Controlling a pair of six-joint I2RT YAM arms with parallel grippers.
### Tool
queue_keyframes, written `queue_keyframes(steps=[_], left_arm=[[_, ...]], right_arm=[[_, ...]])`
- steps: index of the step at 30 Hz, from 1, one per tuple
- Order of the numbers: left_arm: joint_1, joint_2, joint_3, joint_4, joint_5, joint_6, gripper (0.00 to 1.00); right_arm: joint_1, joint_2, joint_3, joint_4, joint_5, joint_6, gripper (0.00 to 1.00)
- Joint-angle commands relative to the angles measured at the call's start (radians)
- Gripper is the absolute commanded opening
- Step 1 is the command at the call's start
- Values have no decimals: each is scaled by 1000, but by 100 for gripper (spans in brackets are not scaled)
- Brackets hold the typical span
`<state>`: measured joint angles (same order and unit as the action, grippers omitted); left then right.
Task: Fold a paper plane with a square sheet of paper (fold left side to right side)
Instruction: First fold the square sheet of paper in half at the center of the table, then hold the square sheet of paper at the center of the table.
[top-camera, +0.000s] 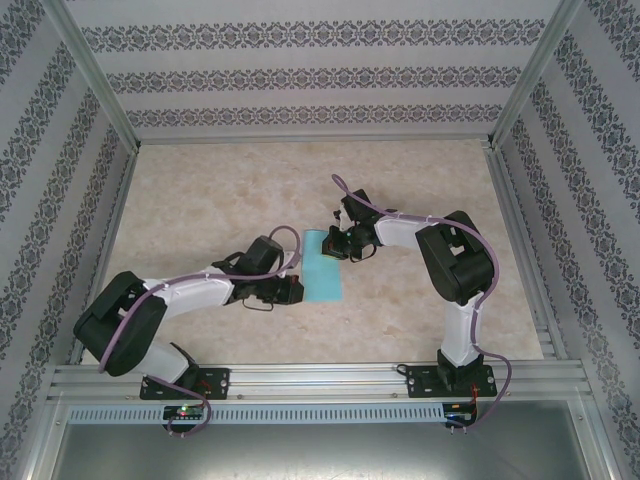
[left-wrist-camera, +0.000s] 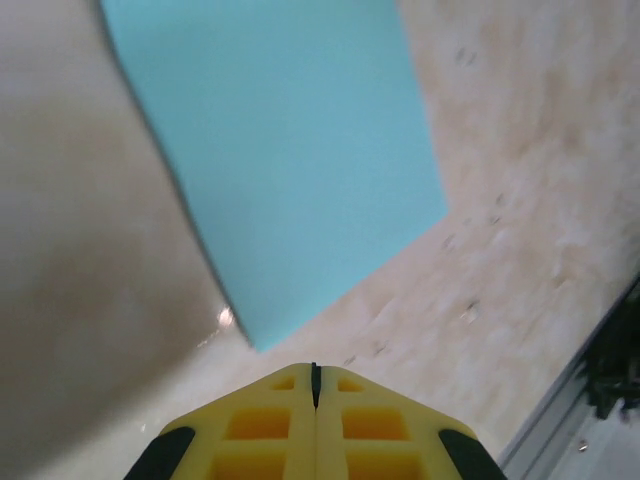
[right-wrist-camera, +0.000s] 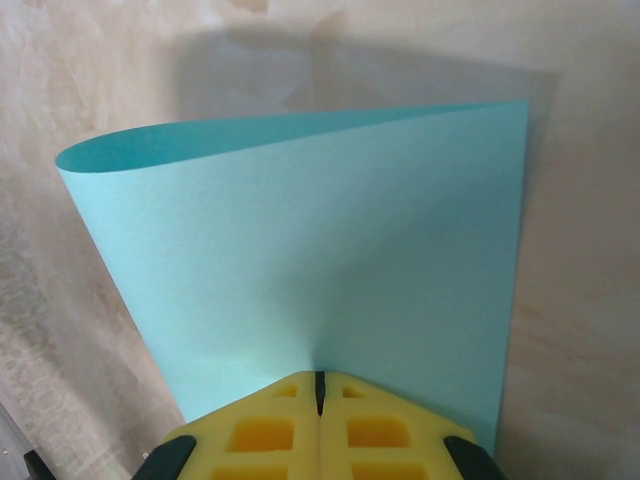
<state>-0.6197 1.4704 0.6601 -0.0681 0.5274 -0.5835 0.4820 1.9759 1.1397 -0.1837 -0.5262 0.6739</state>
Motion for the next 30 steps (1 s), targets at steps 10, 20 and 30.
queue_keyframes(steps=[10, 20, 30], left_arm=[[63, 302, 252, 36, 89, 44, 1], [47, 343, 217, 34, 70, 41, 1], [33, 337, 182, 33, 44, 24, 1]], right_arm=[[-5, 42, -3, -69, 73, -28, 3], [-6, -44, 2, -30, 44, -33, 8], [8, -323, -168, -84, 86, -51, 14]])
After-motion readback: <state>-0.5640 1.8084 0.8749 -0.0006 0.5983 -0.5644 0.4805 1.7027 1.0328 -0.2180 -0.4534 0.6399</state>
